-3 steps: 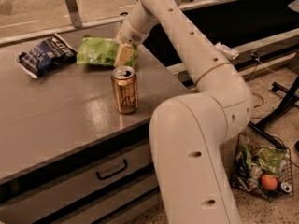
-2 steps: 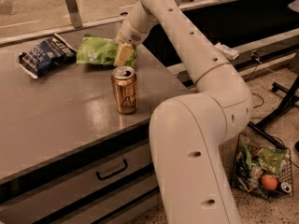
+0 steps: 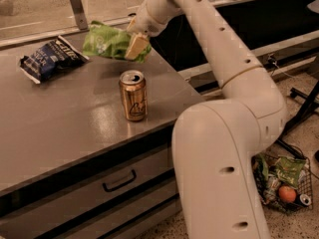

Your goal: Pick green rice chip bag

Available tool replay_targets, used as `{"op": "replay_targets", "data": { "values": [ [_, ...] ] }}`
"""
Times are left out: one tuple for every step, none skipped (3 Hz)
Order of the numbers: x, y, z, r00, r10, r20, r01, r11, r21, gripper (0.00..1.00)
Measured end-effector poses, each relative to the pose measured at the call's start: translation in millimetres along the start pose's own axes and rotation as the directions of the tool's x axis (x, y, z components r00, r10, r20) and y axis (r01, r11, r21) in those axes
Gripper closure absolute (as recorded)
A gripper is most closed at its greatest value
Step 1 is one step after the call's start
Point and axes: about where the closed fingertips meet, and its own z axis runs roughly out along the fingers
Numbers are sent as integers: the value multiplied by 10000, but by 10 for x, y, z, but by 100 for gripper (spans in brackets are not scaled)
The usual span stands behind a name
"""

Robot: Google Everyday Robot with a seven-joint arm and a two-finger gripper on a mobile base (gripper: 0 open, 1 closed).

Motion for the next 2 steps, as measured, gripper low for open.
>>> {"op": "replay_targets", "data": {
  "values": [
    [-262, -117, -478, 9946, -706, 759, 647, 9949, 774, 100],
    [-262, -117, -476, 9946, -705, 760, 646, 9949, 772, 100]
  ]
}}
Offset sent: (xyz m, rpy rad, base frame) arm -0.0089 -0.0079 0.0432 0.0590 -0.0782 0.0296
